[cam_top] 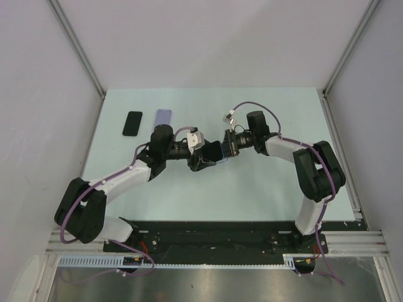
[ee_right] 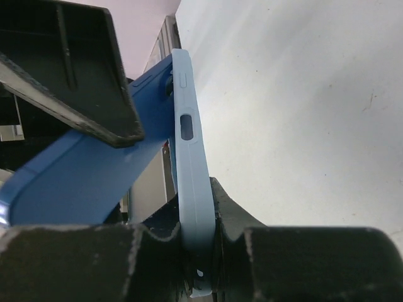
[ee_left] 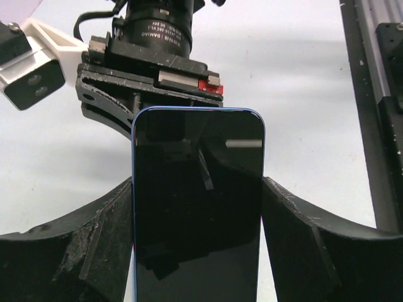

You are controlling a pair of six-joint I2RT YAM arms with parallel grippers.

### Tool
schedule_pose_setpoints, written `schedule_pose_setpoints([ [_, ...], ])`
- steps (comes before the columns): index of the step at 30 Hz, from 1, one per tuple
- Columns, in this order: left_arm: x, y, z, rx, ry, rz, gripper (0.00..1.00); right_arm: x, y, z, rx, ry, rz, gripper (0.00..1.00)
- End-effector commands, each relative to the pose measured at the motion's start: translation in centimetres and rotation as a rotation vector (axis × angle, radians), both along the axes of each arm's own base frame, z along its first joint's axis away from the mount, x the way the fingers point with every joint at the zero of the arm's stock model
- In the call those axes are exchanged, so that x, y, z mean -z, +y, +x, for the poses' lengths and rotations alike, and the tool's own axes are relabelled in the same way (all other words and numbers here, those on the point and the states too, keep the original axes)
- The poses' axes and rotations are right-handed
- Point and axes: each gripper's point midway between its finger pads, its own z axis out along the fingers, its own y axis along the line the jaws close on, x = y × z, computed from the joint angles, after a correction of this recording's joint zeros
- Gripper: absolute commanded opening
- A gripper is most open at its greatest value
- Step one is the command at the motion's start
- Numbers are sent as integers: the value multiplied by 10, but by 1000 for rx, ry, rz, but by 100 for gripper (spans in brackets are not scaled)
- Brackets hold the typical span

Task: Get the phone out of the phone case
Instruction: Remove the phone case from the phone.

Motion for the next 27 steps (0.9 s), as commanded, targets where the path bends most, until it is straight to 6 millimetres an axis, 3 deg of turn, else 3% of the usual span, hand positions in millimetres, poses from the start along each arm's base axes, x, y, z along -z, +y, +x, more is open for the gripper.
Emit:
schedule_pose_setpoints([
  [1,-27,-5,-31,134,73,-96,38,-10,-4,42,119,-163,-22,0],
  [12,-30,-5,-33,141,71,-113,38,-11,-3,45,142,-169,-34,0],
  [18,-29,-2,-31,128,56,-111,37,-9,-12,56,188,-178,-51,0],
  [22,-27,2,-27,111,39,-107,37,-12,-29,69,232,-207,-57,0],
  [27,-23,5,-26,104,28,-101,36,-16,-73,101,336,-243,-86,0],
])
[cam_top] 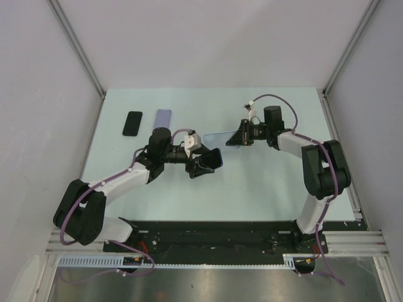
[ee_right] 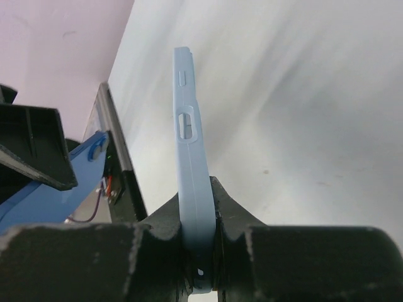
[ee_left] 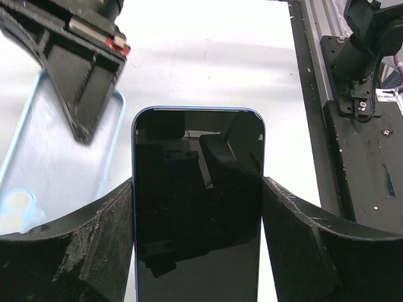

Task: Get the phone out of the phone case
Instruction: Remove the phone case from the phone, then place the phone case at the center of the board.

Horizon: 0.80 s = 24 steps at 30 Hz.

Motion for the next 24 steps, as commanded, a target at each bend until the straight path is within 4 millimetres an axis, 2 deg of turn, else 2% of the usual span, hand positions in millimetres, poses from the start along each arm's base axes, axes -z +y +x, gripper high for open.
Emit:
schedule_pose_setpoints([
  [1,-26,2,1,12,-99,-58,36,-26,-39,38,91,-102,-19,0],
  [2,-26,2,1,11,-100,-58,36,-31,-46,46,106,-117,-27,0],
  [3,-26,2,1,8,-103,-58,36,-31,-62,56,141,-123,-39,0],
  [4,-25,2,1,10,-104,-56,36,-27,-71,56,155,-89,-58,0],
  [5,-25,3,1,9,-107,-57,36,-31,-77,66,162,-100,-69,0],
  [6,-25,3,1,10,-108,-56,36,-30,-92,74,188,-93,-90,0],
  [7,-25,3,1,10,-107,-56,36,-19,-100,69,181,-55,-141,0],
  [8,-25,3,1,9,-105,-56,36,-10,-108,74,188,-28,-169,0],
  [9,-25,3,1,10,-107,-56,36,-21,-115,86,193,-59,-192,0],
  [10,-24,4,0,9,-108,-56,36,-13,-124,81,181,-13,-246,0],
  [11,-25,4,0,9,-111,-57,36,-9,-139,86,197,6,-276,0],
  [12,-24,3,-1,12,-108,-56,36,-10,-147,99,205,8,-296,0],
  [13,-25,4,0,9,-111,-58,36,-4,-162,94,212,64,-320,0],
  [14,-25,5,0,9,-111,-57,36,-3,-170,97,218,82,-330,0],
  [15,-25,5,-1,9,-114,-57,36,8,-179,101,224,123,-338,0],
  [16,-25,5,-1,9,-113,-57,36,1,-192,102,240,147,-348,0],
  [18,-24,6,0,6,-113,-56,36,14,-207,106,237,172,-389,0],
  [21,-23,5,0,11,-107,-55,36,16,-233,113,274,195,-452,0],
  [22,-23,6,0,9,-107,-54,36,24,-239,113,277,225,-452,0],
  [24,-22,5,-1,12,-104,-54,36,21,-252,121,306,218,-454,0],
])
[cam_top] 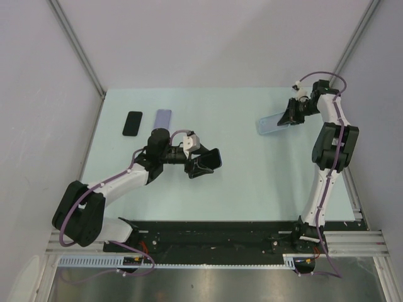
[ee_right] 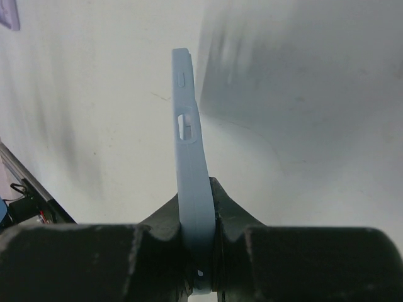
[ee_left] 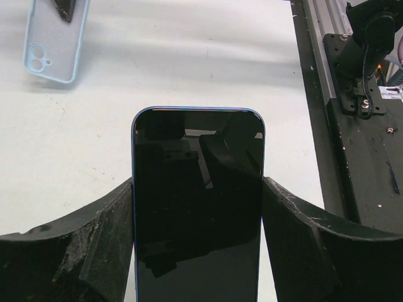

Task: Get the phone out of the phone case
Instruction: Place the phone case at the center of the board.

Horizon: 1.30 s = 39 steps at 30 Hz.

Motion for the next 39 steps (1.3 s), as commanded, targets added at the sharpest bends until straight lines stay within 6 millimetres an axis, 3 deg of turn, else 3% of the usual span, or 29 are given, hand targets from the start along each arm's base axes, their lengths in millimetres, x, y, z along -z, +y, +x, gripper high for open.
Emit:
schedule_pose_setpoints([
  [1,-24,0,-2,22,-86,-54,36,0,-26,-9,13,79,-45,0],
  [10,-21,2,-2,19,-91,-50,36,3,-71,17,111,57,-68,1],
  [17,-16,1,-1,22,-77,-43,36,9,-88,35,163,11,-94,1],
  [33,-13,1,0,19,-70,-38,36,12,-100,69,230,-87,-148,17],
  [36,-11,1,0,19,-66,-36,36,16,-97,68,207,-83,-152,15],
  [39,-11,1,-1,22,-65,-36,36,7,-85,63,164,-84,-86,10],
])
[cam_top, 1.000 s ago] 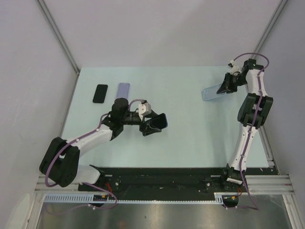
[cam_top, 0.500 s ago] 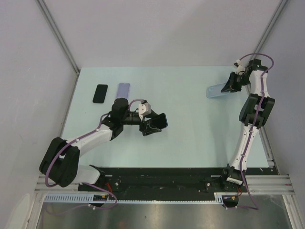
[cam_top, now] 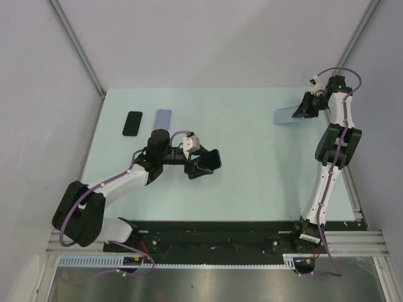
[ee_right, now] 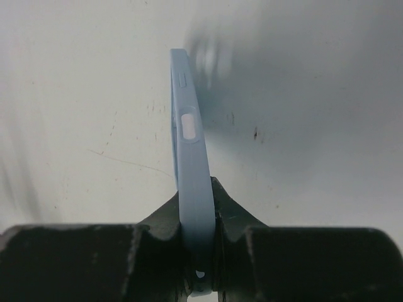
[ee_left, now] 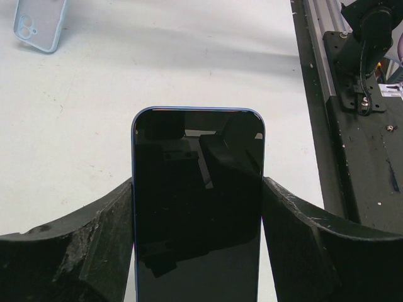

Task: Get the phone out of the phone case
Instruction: Place the phone case at the center of the board.

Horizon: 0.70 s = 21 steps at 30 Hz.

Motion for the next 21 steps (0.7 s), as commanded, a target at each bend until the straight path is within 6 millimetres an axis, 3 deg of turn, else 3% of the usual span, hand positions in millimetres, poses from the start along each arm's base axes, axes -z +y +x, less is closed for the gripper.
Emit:
schedule_pose_setpoints([
  [1,-14,-1,0,22,-67,-38,36,-16,7,8,-46,-61,32,7],
  [14,-14,-2,0,29,-56,-39,36,-12,15,-3,-87,-14,57,7],
  [21,-13,-2,2,29,-47,-38,36,3,3,2,-53,4,-9,22],
])
